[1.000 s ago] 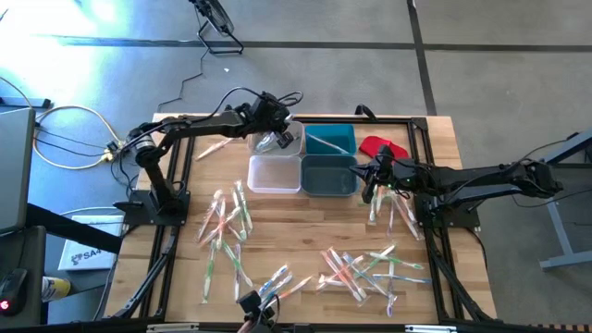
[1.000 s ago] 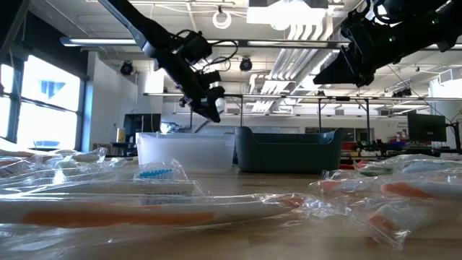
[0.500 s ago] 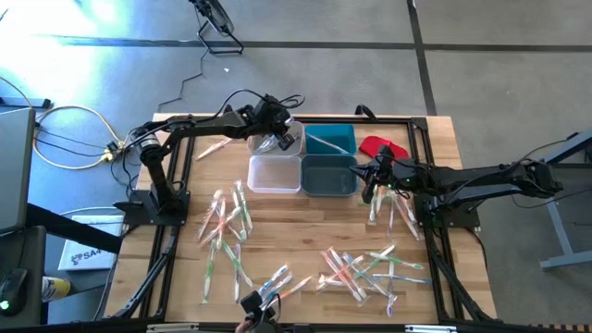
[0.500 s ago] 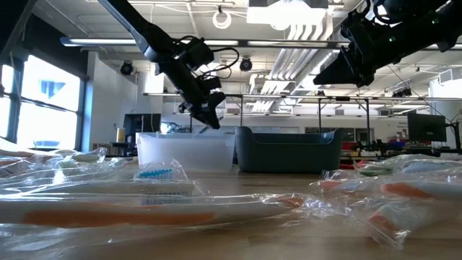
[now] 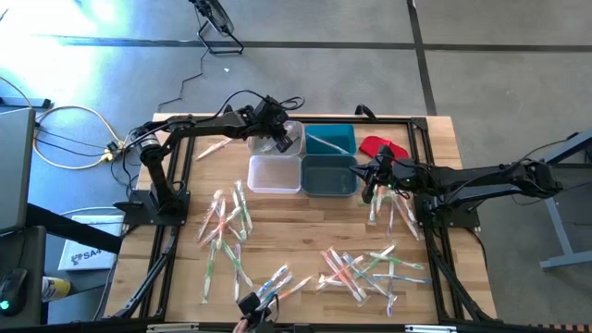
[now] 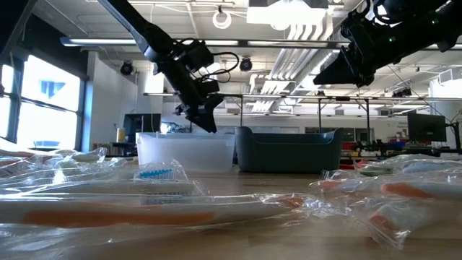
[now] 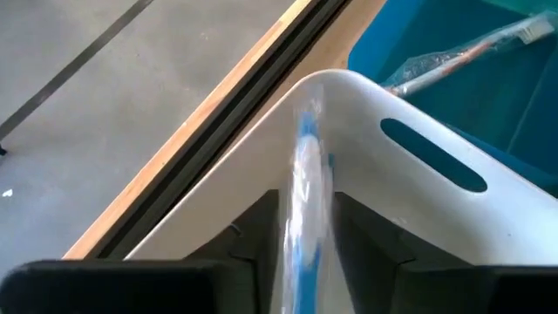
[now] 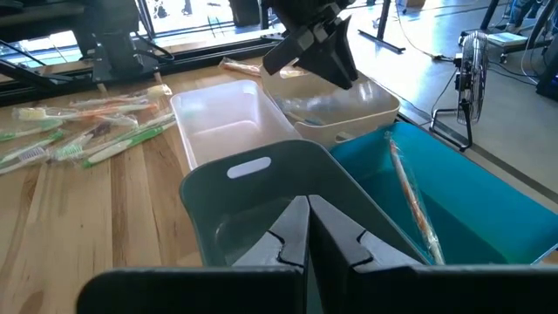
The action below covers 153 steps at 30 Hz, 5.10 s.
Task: Pick & Place Toothbrushes
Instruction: Put the blue toothbrush into the white bin, then put the orange toothbrush into the blue bin
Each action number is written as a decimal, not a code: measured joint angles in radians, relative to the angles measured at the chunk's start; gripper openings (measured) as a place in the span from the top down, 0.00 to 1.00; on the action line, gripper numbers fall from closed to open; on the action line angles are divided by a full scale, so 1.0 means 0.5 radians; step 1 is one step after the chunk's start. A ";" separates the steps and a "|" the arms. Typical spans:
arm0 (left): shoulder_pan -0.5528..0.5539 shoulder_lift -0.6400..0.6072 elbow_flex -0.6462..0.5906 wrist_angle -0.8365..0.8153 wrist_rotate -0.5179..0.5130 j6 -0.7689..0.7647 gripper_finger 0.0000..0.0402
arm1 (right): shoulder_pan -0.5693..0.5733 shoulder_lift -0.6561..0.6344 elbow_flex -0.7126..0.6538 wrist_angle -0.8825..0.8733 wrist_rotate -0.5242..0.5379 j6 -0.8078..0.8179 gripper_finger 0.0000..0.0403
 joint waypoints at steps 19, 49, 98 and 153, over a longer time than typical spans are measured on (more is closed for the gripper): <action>-0.001 -0.135 0.002 -0.274 -0.001 0.009 0.77 | 0.000 0.000 0.000 0.000 -0.005 0.005 0.99; -0.422 -0.537 -0.001 -0.946 0.127 0.058 1.00 | 0.000 -0.001 0.000 -0.005 -0.006 -0.001 0.99; 0.472 -0.860 -0.121 -1.684 -0.017 -0.269 1.00 | 0.000 -0.001 0.000 -0.034 -0.006 0.006 0.99; 0.798 -0.076 -0.270 -1.354 -0.069 -0.203 0.52 | 0.000 -0.001 0.000 -0.034 -0.006 0.001 0.99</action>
